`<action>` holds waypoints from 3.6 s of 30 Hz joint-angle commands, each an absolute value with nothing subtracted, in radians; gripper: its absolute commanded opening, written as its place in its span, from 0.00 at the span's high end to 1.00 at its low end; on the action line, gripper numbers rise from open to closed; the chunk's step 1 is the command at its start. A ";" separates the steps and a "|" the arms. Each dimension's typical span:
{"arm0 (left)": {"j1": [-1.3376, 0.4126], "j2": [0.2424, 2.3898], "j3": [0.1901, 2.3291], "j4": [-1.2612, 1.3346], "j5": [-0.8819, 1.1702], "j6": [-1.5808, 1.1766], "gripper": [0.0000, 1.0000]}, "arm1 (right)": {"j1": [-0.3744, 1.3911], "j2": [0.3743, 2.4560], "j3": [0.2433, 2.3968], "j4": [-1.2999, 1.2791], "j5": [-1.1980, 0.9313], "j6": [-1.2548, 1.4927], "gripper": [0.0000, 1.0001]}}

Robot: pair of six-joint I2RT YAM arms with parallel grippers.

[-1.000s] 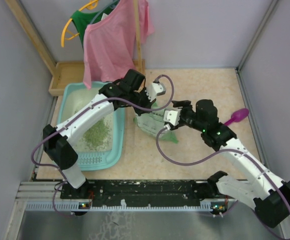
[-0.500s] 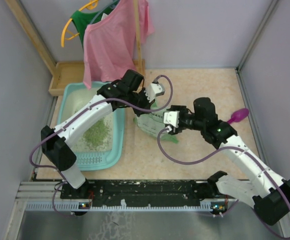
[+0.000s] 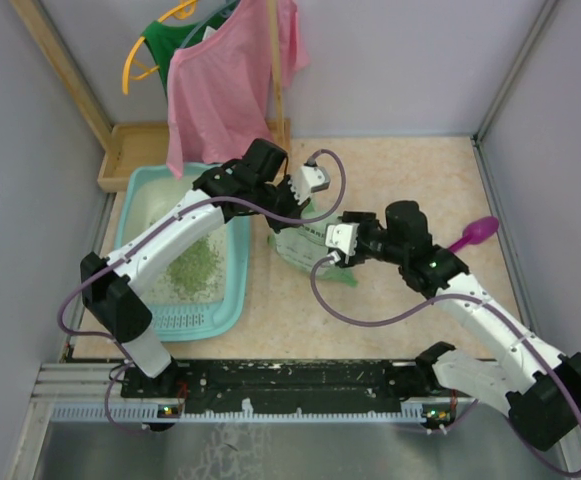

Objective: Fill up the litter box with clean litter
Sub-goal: Close the cat litter bag at the center of the board.

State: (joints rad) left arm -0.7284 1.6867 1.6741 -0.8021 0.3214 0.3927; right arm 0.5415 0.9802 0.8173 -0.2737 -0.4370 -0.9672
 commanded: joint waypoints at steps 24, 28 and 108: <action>-0.726 1.588 1.697 -0.615 0.349 0.396 0.72 | 0.536 1.005 0.833 -0.397 -0.530 -0.984 1.00; -0.726 1.469 1.575 -0.482 0.356 0.411 0.23 | 0.498 0.998 0.829 -0.366 -0.556 -0.903 1.00; -0.809 1.617 1.527 -0.518 0.020 0.709 1.00 | 0.264 0.914 0.834 -0.550 -0.634 -0.745 1.00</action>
State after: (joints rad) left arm -0.8516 1.6169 1.4723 -0.4759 0.2153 0.7010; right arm 0.3080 0.9512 0.8379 -0.4358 -0.6720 -0.7414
